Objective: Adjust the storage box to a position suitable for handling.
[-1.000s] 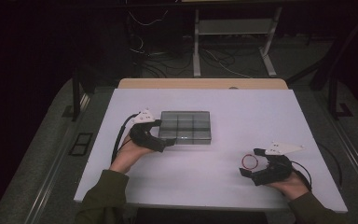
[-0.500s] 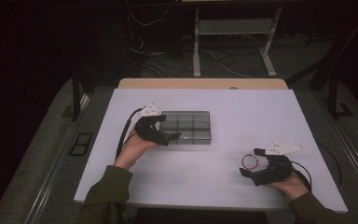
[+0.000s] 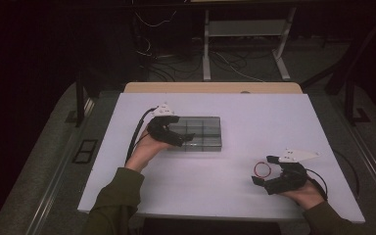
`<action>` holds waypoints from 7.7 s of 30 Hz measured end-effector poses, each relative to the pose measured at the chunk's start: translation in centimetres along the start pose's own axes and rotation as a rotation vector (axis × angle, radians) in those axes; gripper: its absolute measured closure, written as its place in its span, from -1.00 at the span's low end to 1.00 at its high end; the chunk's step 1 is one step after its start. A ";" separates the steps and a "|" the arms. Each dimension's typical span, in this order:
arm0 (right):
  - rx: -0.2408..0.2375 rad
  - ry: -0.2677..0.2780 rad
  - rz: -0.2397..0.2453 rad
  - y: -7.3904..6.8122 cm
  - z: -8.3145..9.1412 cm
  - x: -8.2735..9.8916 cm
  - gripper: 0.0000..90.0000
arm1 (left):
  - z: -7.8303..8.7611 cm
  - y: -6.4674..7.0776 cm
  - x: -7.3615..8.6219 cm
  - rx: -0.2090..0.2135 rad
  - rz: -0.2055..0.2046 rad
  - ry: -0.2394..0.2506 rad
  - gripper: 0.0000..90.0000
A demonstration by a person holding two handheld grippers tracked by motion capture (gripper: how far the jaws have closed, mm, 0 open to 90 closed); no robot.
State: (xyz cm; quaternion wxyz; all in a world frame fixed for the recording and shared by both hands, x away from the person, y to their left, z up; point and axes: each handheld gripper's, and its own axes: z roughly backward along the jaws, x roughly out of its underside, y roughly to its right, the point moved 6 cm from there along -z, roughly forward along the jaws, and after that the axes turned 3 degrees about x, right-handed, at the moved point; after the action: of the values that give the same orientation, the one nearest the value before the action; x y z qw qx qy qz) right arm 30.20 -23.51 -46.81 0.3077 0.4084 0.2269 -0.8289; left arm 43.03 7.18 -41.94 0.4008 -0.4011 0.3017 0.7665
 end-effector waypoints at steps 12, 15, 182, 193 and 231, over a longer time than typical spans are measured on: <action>-0.004 0.006 -0.004 0.0 0.1 0.0 -0.97 | -1.4 -1.3 -1.2 -0.015 0.011 -0.026 -0.70; -0.004 0.006 -0.006 0.0 0.1 0.0 -0.97 | -1.8 -1.6 -1.4 -0.023 0.007 -0.041 -0.69; -0.011 0.001 -0.008 0.0 0.0 0.1 -0.97 | -5.3 2.5 1.8 0.068 0.040 -0.339 0.98; -0.011 0.001 -0.010 0.1 0.0 0.1 -0.97 | -0.3 2.3 0.8 0.041 0.039 -0.195 0.98; -0.009 -0.002 -0.005 0.1 -0.1 0.1 -0.97 | 6.9 3.1 10.3 -0.065 0.117 -0.239 0.98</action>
State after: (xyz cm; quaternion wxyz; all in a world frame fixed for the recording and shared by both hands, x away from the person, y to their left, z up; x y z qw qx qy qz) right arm 30.25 -23.55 -46.99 0.3079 0.4054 0.2314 -0.8290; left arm 34.12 14.93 -46.91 0.3753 -0.3014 0.2499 0.8401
